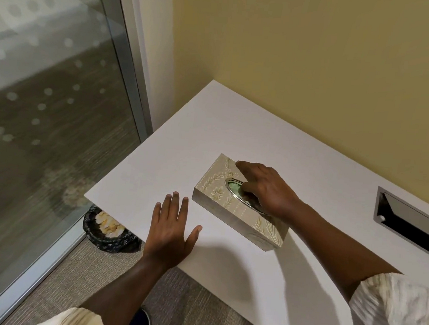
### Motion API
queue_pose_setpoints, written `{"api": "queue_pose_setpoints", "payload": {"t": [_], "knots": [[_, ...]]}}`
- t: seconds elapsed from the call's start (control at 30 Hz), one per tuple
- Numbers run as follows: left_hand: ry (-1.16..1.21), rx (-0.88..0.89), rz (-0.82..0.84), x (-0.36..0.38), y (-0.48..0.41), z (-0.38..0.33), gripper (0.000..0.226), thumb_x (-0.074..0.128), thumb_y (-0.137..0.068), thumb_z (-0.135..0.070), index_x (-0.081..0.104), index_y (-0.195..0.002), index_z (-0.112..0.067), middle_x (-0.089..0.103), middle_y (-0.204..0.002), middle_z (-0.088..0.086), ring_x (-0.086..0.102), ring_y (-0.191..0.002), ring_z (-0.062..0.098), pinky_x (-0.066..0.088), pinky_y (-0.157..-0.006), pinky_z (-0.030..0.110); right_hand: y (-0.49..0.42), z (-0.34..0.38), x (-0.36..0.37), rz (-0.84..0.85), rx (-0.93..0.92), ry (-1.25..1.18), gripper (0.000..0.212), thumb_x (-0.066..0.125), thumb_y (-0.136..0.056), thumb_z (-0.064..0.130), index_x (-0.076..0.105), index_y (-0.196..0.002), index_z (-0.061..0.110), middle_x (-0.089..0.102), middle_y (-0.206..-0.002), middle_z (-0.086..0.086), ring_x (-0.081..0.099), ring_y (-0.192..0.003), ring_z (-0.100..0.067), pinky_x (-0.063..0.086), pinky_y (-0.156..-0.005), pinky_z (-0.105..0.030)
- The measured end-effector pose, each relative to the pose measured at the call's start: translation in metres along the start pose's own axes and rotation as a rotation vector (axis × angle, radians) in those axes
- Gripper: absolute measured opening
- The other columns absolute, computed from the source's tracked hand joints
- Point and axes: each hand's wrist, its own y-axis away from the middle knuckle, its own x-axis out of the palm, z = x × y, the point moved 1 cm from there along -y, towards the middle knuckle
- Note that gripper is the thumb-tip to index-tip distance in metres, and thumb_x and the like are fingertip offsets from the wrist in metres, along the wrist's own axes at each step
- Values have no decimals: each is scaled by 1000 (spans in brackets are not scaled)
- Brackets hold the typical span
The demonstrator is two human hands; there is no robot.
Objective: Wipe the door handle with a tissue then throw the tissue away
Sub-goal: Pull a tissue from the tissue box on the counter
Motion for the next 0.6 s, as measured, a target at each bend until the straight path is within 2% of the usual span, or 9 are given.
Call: {"api": "queue_pose_setpoints", "payload": {"t": [0.07,0.17,0.3,0.4,0.5,0.53,0.6], "knots": [[-4,0,-11,1,0,0,76,47,-105,-56,49,-152,4,38,-160,32,37,-149,49,35,-118,65,7,-1,-5,-55,60,-126,3,73,-85,17,74,-87,18,60,-135,-12,59,-112,-35,48,-87,-39],[-11,5,-26,2,1,0,76,49,-104,-55,49,-152,4,39,-159,32,38,-148,49,35,-118,64,17,-3,-13,-128,197,-330,4,70,-89,16,71,-93,19,63,-120,-2,59,-105,-23,50,-86,-38],[-7,1,-34,4,1,1,76,50,-104,-55,49,-152,4,38,-160,31,37,-149,48,35,-118,64,20,3,-27,-204,380,-549,5,66,-93,15,68,-92,19,69,-95,4,65,-88,-11,54,-77,-35],[0,3,-47,5,1,1,75,51,-104,-54,50,-151,4,39,-159,32,38,-149,49,35,-118,64,24,14,-30,-224,448,-596,7,65,-94,14,64,-96,22,69,-86,7,64,-76,-9,52,-69,-27],[8,8,-61,5,2,1,75,52,-103,-53,50,-151,4,39,-159,32,38,-148,49,36,-117,65,25,23,-26,-179,462,-599,22,68,-91,19,62,-111,23,68,-91,9,64,-76,-10,49,-69,-23],[12,8,-65,6,2,1,75,52,-103,-53,50,-151,4,39,-159,32,38,-148,49,36,-117,65,23,25,-23,-150,469,-563,24,70,-89,23,63,-111,24,67,-92,10,64,-78,-10,49,-70,-24],[17,8,-74,8,2,0,75,53,-103,-53,49,-151,4,39,-159,32,38,-149,48,37,-116,65,18,28,-21,-133,485,-472,11,71,-88,26,69,-99,23,69,-86,7,63,-77,-14,51,-70,-32]]}}
